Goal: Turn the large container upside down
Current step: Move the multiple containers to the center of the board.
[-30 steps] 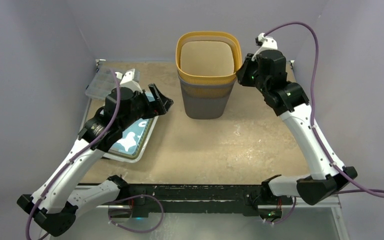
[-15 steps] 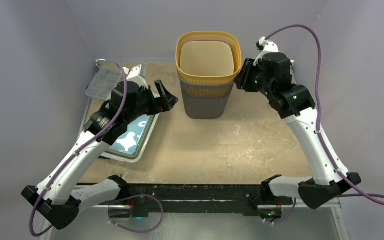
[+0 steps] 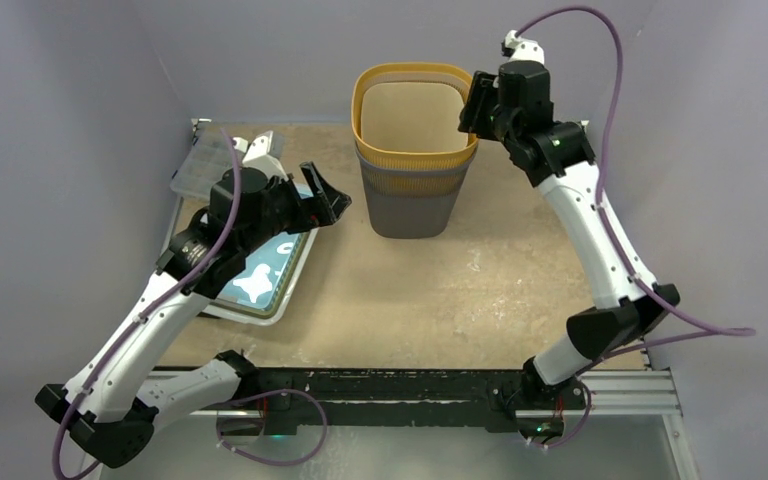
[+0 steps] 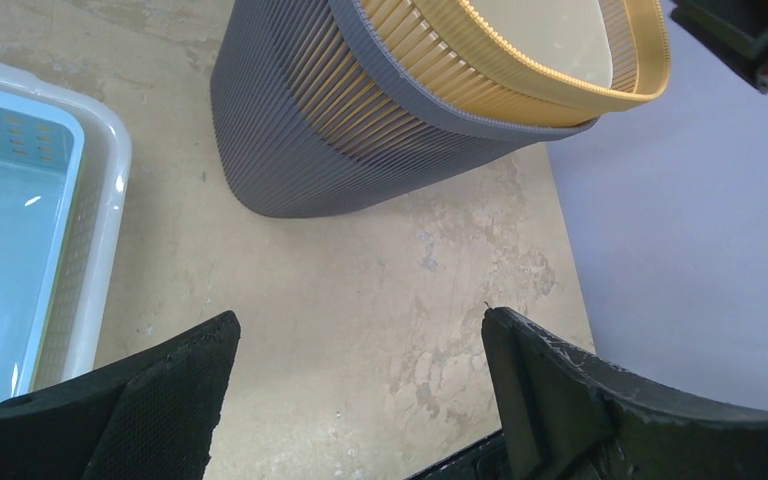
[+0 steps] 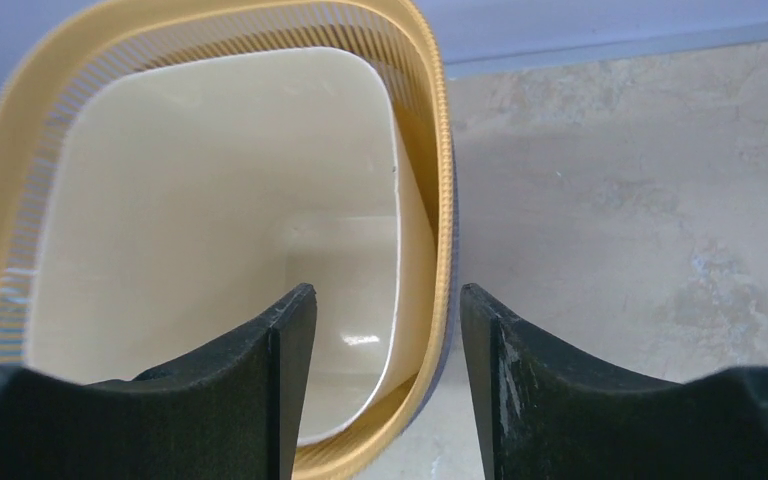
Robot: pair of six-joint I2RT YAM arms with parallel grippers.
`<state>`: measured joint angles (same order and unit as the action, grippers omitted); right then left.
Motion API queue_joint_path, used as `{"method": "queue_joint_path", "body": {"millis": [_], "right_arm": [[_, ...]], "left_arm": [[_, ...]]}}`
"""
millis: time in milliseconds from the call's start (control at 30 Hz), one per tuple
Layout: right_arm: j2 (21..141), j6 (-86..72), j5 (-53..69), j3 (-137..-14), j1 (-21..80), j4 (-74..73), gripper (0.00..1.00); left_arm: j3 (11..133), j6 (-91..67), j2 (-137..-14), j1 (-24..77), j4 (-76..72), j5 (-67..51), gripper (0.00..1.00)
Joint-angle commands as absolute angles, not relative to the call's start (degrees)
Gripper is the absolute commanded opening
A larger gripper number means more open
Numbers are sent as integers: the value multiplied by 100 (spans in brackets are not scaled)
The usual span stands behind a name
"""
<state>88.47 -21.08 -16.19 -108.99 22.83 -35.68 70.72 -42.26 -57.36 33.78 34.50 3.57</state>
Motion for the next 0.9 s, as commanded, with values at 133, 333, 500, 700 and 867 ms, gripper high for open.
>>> {"method": "queue_joint_path", "body": {"millis": [133,333,500,700,867], "right_arm": [[8974,-1858,-1670,-11104,2184,-3250,71],[8503,-2390,-1963,-10603,2180,-2892,99],[7823,-1759,-1323,-9592,2154,-1633,99],[8445,-1458,-2161,-10418,2136,-2573,94],[8940,-1424,-2091,-10905,2091,-3088,90]], "left_arm": [[7093,-4159,-5572,3360,3507,545,92],[7095,-4149,-5602,3359,3492,541,92],[7093,-4157,-5658,3366,3442,471,92],[7139,-4133,-5637,3366,3499,467,92],[7132,-4135,-5609,3366,3542,519,92]]}}
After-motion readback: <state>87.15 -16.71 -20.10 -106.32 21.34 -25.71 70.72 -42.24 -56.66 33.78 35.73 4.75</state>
